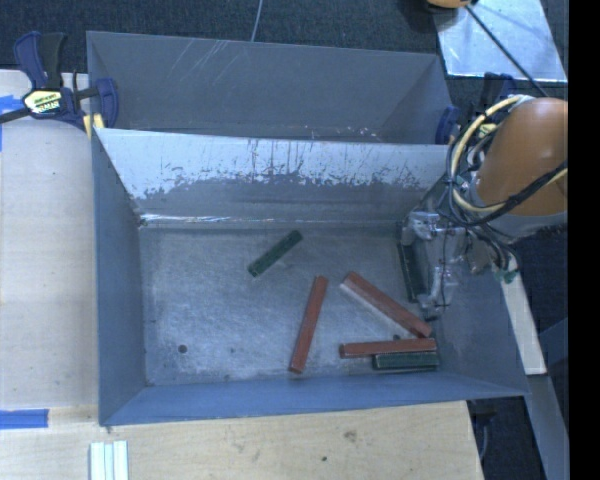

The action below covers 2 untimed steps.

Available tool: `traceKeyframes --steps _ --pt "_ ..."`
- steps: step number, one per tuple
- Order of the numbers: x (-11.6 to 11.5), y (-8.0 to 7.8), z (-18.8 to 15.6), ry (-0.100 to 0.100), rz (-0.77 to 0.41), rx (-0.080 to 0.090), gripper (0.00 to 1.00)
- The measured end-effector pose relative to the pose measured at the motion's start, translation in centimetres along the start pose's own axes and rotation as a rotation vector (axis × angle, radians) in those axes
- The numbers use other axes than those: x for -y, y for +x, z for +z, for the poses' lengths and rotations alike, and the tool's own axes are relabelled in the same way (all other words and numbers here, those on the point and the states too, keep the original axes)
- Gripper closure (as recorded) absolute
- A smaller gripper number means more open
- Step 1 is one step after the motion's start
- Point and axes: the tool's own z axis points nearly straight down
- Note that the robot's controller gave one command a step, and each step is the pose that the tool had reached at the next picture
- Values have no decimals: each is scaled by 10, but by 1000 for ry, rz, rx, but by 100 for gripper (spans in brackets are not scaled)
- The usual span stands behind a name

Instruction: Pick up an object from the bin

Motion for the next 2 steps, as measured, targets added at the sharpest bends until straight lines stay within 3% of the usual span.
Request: traceKeyframes --steps 1,2 --pt "-14 32 22 3 -11 0 0" --pt "-29 10 44 -3 193 0 100"
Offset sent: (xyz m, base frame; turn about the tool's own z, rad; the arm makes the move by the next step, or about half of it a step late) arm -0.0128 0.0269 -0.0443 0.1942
